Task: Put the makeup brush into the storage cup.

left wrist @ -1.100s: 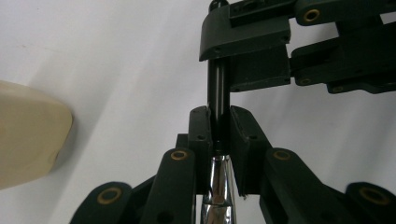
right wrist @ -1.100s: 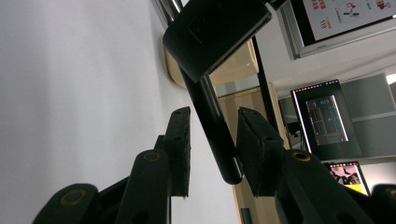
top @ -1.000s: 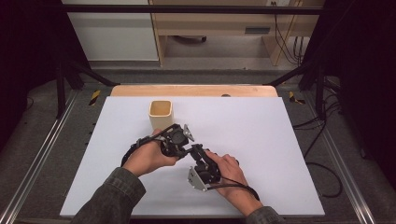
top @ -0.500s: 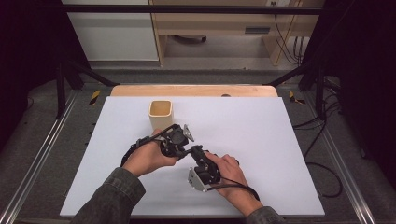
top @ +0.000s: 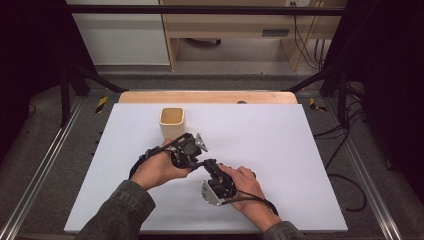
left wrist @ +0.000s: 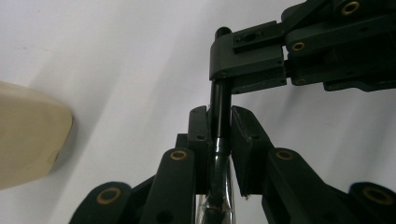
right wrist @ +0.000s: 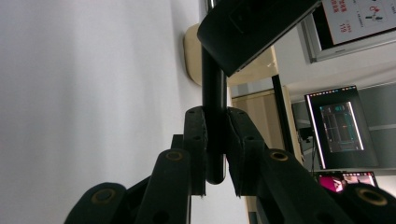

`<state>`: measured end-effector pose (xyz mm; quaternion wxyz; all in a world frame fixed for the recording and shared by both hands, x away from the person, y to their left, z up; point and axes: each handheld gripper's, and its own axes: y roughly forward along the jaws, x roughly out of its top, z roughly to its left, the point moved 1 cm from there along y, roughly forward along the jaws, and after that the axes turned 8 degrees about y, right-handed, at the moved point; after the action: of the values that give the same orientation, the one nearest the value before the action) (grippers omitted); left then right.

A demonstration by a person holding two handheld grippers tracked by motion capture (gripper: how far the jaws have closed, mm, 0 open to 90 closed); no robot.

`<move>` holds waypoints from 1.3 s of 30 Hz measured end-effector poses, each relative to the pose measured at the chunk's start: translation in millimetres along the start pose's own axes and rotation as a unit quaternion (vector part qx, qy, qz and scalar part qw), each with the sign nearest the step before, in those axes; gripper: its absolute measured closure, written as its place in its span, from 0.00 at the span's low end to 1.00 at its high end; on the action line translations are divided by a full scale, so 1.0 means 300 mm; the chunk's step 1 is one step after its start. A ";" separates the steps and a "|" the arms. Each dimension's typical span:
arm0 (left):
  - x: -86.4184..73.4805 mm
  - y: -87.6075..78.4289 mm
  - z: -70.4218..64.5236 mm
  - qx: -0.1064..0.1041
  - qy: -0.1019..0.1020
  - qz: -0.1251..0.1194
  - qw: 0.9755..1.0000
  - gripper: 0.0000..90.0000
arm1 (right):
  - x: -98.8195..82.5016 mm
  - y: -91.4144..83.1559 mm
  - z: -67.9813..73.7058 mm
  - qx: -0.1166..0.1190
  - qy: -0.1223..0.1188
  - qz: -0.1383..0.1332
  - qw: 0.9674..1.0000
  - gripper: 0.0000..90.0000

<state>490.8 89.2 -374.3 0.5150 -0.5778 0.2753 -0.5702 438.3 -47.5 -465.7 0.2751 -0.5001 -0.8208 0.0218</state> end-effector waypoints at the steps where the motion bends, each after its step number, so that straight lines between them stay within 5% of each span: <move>1: 0.000 0.001 0.000 0.000 0.000 0.000 1.000 0.87 | -0.001 0.000 -0.001 0.002 -0.003 0.001 1.000 0.88; 6: -0.001 0.003 0.000 0.000 -0.002 0.000 1.000 0.86 | -0.006 0.002 -0.003 0.006 -0.007 0.003 1.000 0.88; 12: -0.009 -0.004 0.002 0.007 -0.012 -0.017 1.000 0.76 | -0.014 0.006 0.006 0.011 0.021 0.012 1.000 0.88; 17: -0.030 -0.025 0.017 0.031 -0.016 -0.031 0.999 0.66 | -0.034 0.014 0.003 0.027 0.018 0.031 0.999 0.88; 20: -0.043 -0.043 0.026 0.051 -0.032 -0.060 0.996 0.55 | -0.051 0.019 0.005 0.028 0.024 0.042 0.998 0.88; 23: -0.054 -0.065 0.033 0.074 -0.051 -0.091 0.992 0.45 | -0.058 0.021 -0.004 0.024 0.016 0.047 0.998 0.88; 27: -0.076 -0.104 0.041 0.118 -0.067 -0.128 0.982 0.26 | -0.068 0.024 -0.004 0.032 0.044 0.059 0.997 0.88; 31: -0.104 -0.133 0.048 0.147 -0.076 -0.153 0.974 0.20 | -0.074 0.029 -0.013 0.042 0.064 0.058 0.995 0.88; 32: -0.113 -0.138 0.046 0.153 -0.087 -0.170 0.970 0.19 | -0.075 0.028 -0.013 0.044 0.079 0.060 0.994 0.88; 36: -0.148 -0.156 0.045 0.172 -0.099 -0.186 0.962 0.18 | -0.080 0.030 -0.017 0.049 0.100 0.058 0.992 0.88; 39: -0.174 -0.169 0.040 0.189 -0.110 -0.211 0.953 0.17 | -0.082 0.030 -0.017 0.056 0.112 0.058 0.990 0.88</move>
<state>478.3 155.9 -345.5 0.5097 -0.5739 -0.0238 -0.6406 456.6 -64.7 -475.0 0.3910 -0.5300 -0.7520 0.0271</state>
